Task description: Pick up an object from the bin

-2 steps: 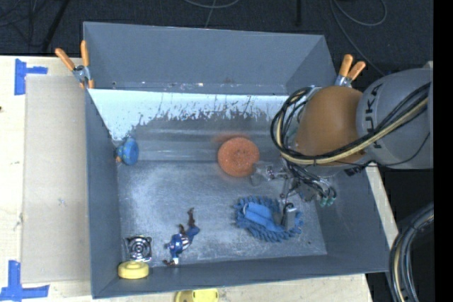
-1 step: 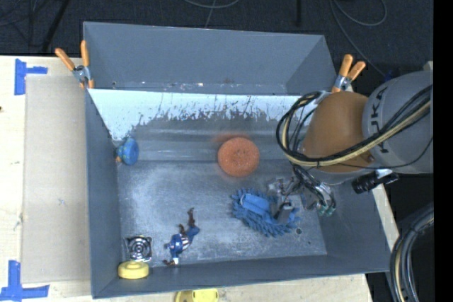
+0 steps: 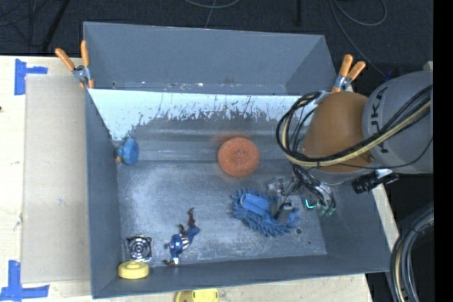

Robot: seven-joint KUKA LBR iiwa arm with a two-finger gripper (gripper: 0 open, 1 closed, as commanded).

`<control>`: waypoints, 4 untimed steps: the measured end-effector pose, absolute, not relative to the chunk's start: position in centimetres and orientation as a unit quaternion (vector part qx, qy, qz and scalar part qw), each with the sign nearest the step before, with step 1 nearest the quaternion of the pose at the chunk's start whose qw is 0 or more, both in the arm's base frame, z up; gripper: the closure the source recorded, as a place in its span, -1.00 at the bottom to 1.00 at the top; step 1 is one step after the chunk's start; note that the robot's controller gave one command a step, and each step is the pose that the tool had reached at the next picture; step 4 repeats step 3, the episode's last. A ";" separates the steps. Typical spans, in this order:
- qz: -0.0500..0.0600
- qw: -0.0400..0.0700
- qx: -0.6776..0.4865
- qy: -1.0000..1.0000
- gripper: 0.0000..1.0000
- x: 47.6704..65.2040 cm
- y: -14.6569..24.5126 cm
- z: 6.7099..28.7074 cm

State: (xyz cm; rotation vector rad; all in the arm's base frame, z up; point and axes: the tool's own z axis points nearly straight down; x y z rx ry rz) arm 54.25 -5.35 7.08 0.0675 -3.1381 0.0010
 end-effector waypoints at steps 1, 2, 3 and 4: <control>0.000 0.002 0.023 -1.000 1.00 54.2 -5.3 7.1; 0.000 0.002 0.024 -1.000 1.00 54.2 -5.2 7.1; 0.000 0.000 0.023 -1.000 1.00 55.3 -4.9 14.6; 0.000 0.000 0.023 -1.000 1.00 55.3 -4.9 14.6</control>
Offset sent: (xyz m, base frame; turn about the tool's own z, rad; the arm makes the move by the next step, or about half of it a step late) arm 0.0000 0.0000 0.0000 0.0000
